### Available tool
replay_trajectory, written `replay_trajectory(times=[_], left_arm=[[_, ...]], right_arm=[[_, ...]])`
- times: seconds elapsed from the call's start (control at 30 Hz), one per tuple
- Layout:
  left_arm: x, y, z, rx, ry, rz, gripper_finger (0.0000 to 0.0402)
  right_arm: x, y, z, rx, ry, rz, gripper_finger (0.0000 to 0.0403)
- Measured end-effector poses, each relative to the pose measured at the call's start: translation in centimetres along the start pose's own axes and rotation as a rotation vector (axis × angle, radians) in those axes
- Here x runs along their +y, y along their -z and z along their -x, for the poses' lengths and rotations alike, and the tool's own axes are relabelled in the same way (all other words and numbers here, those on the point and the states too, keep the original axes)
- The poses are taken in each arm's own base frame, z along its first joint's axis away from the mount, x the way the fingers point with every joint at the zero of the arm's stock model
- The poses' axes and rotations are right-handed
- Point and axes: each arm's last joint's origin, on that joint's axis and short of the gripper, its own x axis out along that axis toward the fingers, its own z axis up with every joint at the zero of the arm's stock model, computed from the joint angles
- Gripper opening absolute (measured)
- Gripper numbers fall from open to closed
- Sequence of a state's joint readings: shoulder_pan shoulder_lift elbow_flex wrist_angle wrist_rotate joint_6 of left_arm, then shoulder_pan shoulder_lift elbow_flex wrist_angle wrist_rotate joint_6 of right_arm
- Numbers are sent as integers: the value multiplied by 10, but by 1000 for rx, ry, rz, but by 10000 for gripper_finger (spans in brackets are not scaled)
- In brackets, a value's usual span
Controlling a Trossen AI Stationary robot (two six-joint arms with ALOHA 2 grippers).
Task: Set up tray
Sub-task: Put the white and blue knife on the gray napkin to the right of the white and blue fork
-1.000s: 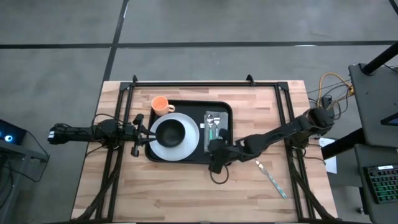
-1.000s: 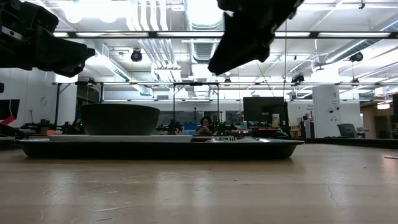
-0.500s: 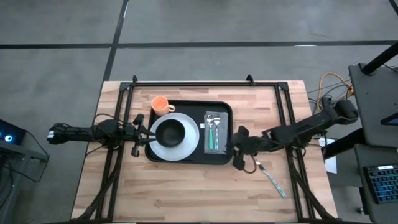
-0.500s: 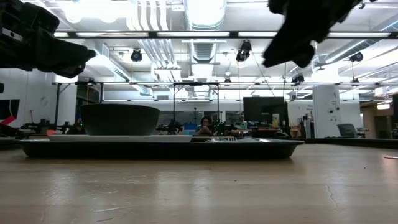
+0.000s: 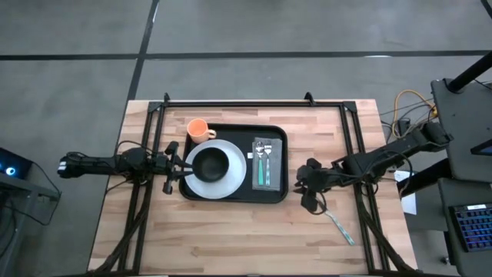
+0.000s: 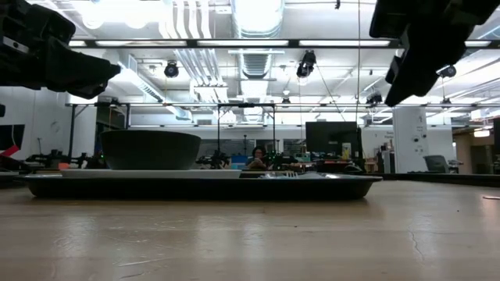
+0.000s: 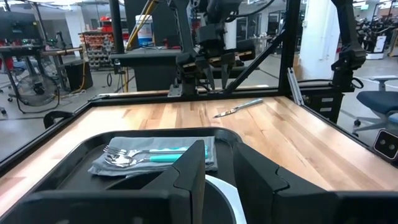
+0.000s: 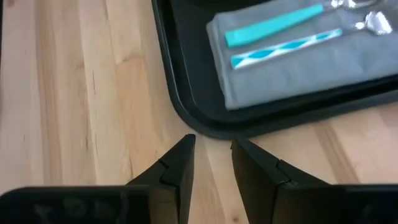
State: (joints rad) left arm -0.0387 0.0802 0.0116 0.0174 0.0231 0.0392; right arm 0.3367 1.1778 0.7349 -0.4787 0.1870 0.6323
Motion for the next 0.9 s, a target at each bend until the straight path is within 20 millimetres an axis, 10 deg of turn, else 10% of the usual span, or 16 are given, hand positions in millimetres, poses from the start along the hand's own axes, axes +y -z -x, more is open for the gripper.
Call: replay_trajectory(times=[0.9], left_arm=[[0, 0, 0, 0, 0, 0, 64]], right_arm=[[12, 33, -3, 117, -37, -126, 92]])
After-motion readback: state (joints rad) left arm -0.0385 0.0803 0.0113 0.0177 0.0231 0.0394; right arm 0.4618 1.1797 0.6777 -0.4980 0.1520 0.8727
